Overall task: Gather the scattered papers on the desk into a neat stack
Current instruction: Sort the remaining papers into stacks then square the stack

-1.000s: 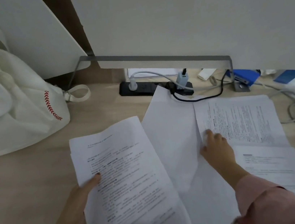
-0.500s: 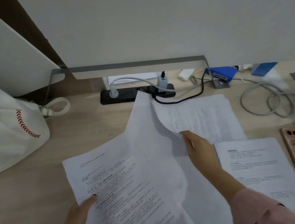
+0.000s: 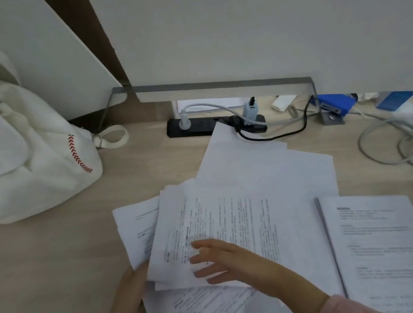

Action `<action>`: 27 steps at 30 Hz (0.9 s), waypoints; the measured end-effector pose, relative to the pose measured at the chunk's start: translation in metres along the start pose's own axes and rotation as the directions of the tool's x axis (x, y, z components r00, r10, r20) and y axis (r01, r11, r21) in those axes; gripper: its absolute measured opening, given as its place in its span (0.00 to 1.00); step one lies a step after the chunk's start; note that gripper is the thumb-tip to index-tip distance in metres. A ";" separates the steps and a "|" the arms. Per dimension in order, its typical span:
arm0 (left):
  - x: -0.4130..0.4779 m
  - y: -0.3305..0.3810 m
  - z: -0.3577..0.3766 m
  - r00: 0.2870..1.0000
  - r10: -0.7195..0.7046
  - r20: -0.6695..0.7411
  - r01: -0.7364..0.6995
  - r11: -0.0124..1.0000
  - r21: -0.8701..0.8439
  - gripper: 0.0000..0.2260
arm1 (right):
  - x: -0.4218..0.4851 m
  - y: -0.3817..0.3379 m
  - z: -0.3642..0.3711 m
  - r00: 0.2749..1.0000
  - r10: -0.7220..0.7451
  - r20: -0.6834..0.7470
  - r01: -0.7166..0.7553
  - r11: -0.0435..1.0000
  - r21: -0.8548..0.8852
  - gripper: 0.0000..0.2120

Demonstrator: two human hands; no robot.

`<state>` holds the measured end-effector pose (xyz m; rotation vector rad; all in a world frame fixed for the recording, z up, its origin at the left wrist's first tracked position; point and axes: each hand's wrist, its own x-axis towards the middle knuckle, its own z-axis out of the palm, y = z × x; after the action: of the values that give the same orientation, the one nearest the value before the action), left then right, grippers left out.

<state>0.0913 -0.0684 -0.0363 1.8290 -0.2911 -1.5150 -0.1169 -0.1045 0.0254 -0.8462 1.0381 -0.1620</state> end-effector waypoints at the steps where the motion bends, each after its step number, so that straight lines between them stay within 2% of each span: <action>1: -0.002 -0.002 -0.005 1.000 -0.011 0.002 0.012 1.000 -0.022 0.15 | 0.003 0.003 -0.002 1.000 -0.007 -0.017 0.006 0.997 -0.074 0.16; 3: -0.006 -0.003 -0.017 0.999 -0.038 0.009 0.039 0.998 -0.044 0.15 | 0.010 0.010 -0.016 0.969 -0.105 -0.222 0.040 0.959 -0.281 0.17; 5: -0.008 -0.006 -0.028 0.999 -0.036 0.038 0.038 0.998 -0.042 0.15 | 0.017 0.017 -0.044 0.865 -0.241 -0.440 -0.029 0.851 -0.524 0.21; 6: -0.009 -0.007 -0.031 0.998 -0.025 0.059 0.027 0.999 -0.037 0.15 | 0.019 0.018 -0.059 0.808 -0.306 -0.504 -0.099 0.772 -0.627 0.24; 7: -0.011 -0.008 -0.032 0.997 -0.009 0.075 0.011 0.999 -0.031 0.16 | 0.019 0.019 -0.073 0.765 -0.349 -0.541 -0.175 0.696 -0.696 0.27; 9: -0.014 -0.012 -0.032 0.993 0.032 0.109 -0.031 0.999 -0.013 0.20 | 0.021 0.018 -0.099 0.744 -0.378 -0.551 -0.291 0.559 -0.777 0.35; 11: -0.018 -0.015 -0.029 0.986 0.041 0.162 -0.042 0.999 0.004 0.29 | 0.024 0.015 -0.116 0.772 -0.381 -0.510 -0.345 0.423 -0.838 0.43; 13: -0.019 -0.021 -0.025 0.978 0.035 0.205 -0.042 0.999 0.031 0.39 | 0.027 0.012 -0.125 0.813 -0.349 -0.466 -0.343 0.360 -0.868 0.47; 16: -0.019 -0.026 -0.021 0.973 0.045 0.226 -0.050 0.999 0.018 0.43 | 0.031 0.008 -0.129 0.838 -0.304 -0.453 -0.339 0.360 -0.869 0.47; 18: -0.020 -0.025 -0.019 0.981 0.035 0.191 -0.034 0.999 -0.012 0.39 | 0.031 0.006 -0.130 0.819 -0.313 -0.481 -0.376 0.339 -0.862 0.45; 22: -0.022 -0.027 -0.019 0.988 0.076 0.136 -0.070 0.996 -0.051 0.35 | 0.029 0.010 -0.125 0.786 -0.287 -0.547 -0.426 0.388 -0.817 0.30; 23: -0.022 -0.026 -0.019 0.989 0.088 0.123 -0.081 0.995 -0.059 0.29 | 0.027 0.013 -0.122 0.782 -0.293 -0.550 -0.420 0.404 -0.813 0.24; 25: -0.022 -0.025 -0.017 0.991 0.099 0.088 -0.093 0.994 -0.062 0.15 | 0.020 0.018 -0.120 0.743 -0.334 -0.580 -0.384 0.496 -0.778 0.13; 26: -0.020 -0.024 -0.017 0.993 0.098 0.069 -0.095 0.994 -0.048 0.14 | 0.015 0.019 -0.123 0.694 -0.351 -0.629 -0.361 0.586 -0.725 0.11; 27: -0.018 -0.024 -0.018 0.993 0.102 0.053 -0.100 0.995 -0.029 0.14 | 0.010 0.022 -0.128 0.615 -0.367 -0.698 -0.329 0.685 -0.650 0.12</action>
<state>0.0966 -0.0334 -0.0375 1.7283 -0.3824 -1.4933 -0.2206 -0.1636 -0.0259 -1.6192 2.0425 -0.1366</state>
